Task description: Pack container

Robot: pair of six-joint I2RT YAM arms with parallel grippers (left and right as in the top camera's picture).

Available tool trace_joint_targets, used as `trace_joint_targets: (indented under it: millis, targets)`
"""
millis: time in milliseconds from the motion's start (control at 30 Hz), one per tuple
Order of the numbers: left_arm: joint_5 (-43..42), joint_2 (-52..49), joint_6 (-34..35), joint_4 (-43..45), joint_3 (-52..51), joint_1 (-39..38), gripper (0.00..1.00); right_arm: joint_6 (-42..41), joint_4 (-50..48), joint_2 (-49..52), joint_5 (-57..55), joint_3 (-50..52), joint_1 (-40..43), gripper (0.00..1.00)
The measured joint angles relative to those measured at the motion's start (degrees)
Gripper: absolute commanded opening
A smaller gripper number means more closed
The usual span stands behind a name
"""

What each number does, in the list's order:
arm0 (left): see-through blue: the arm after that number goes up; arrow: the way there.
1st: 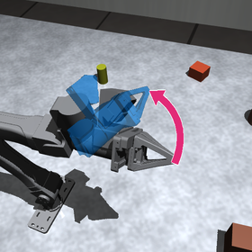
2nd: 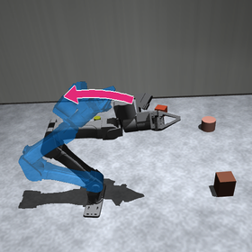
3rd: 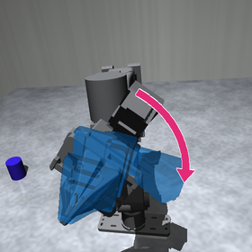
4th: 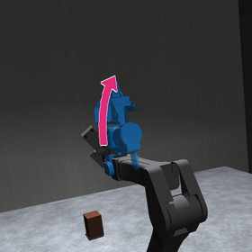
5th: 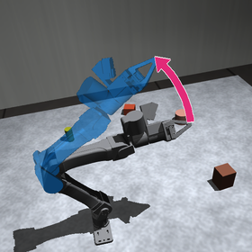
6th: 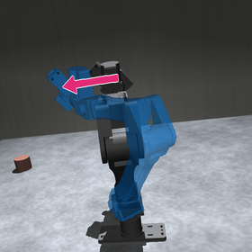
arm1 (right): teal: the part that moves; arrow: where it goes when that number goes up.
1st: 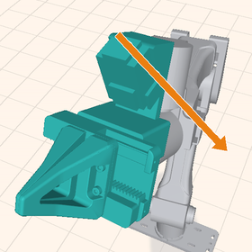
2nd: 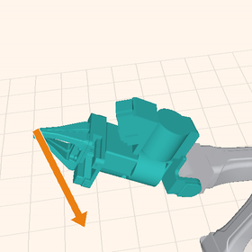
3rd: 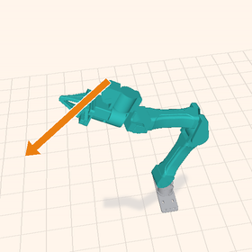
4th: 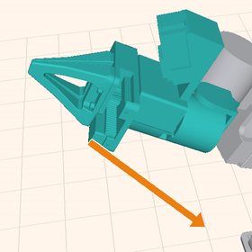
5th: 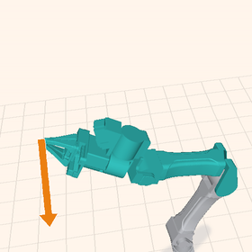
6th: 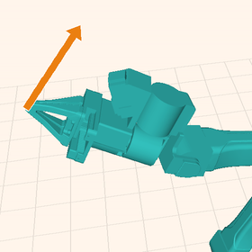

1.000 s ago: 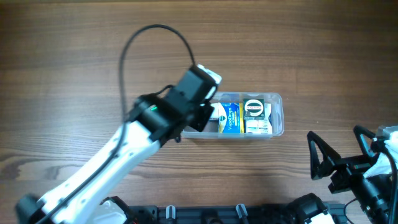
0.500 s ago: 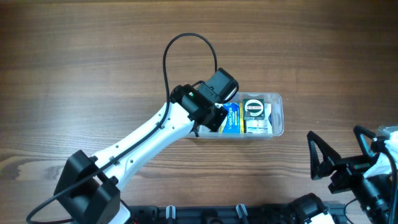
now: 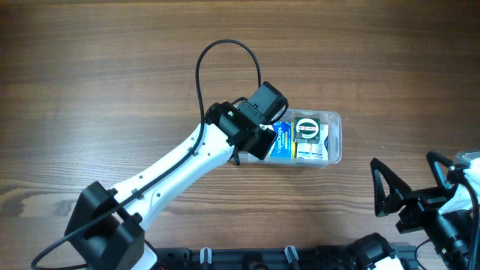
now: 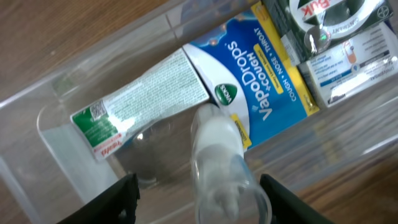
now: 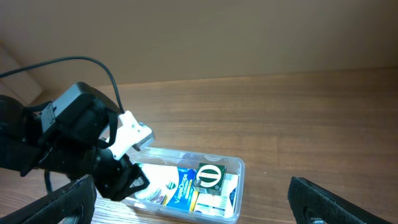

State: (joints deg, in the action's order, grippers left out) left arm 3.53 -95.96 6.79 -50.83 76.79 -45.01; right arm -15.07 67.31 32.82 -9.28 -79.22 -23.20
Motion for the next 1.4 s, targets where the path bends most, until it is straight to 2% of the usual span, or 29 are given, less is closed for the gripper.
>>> trace_joint_targets:
  millis: [167, 300, 433, 500, 567, 633, 667, 833, 1100, 1300, 1400]
  targets:
    - [2.9, 8.2, 2.6, -0.4, 0.0, 0.0, 0.78, 0.0, 0.0, 0.0, 0.0, 0.0, 0.0, 1.0]
    - [11.0, 20.5, 5.0, -0.7, 0.1, 2.0, 0.8, 0.0, 0.0, 0.0, 0.0, 0.0, 0.0, 1.0]
    - [17.0, 33.1, 7.0, -3.2, 0.5, 7.8, 0.81, 0.0, 0.0, 0.0, 0.0, 0.0, 0.0, 1.0]
    - [19.3, 41.6, 9.2, -7.6, 0.6, 12.7, 0.83, 0.0, 0.0, 0.0, 0.0, 0.0, 0.0, 1.0]
    - [20.1, 46.9, 11.2, -12.7, 0.9, 15.8, 0.89, 0.0, 0.0, 0.0, 0.0, 0.0, 0.0, 1.0]
    - [20.7, 51.3, 12.8, -17.4, 1.0, 17.9, 1.0, 0.0, 0.0, 0.0, 0.0, 0.0, 0.0, 1.0]
    - [20.7, 53.0, 13.4, -19.9, 1.1, 18.4, 1.0, 0.0, 0.0, 0.0, 0.0, 0.0, 0.0, 1.0]
    - [17.7, 54.9, 15.5, -27.6, 1.1, 18.8, 1.0, 0.0, 0.0, 0.0, 0.0, 0.0, 0.0, 1.0]
    - [8.5, 54.9, 16.1, -28.9, 1.1, 18.8, 1.0, 0.0, 0.0, 0.0, 0.0, 0.0, 0.0, 1.0]
    - [6.8, 54.9, 15.8, -27.9, 1.1, 18.8, 1.0, 0.0, 0.0, 0.0, 0.0, 0.0, 0.0, 1.0]
    - [6.4, 54.9, 13.1, -23.8, 1.1, 18.8, 1.0, 0.0, 0.0, 0.0, 0.0, 0.0, 0.0, 1.0]
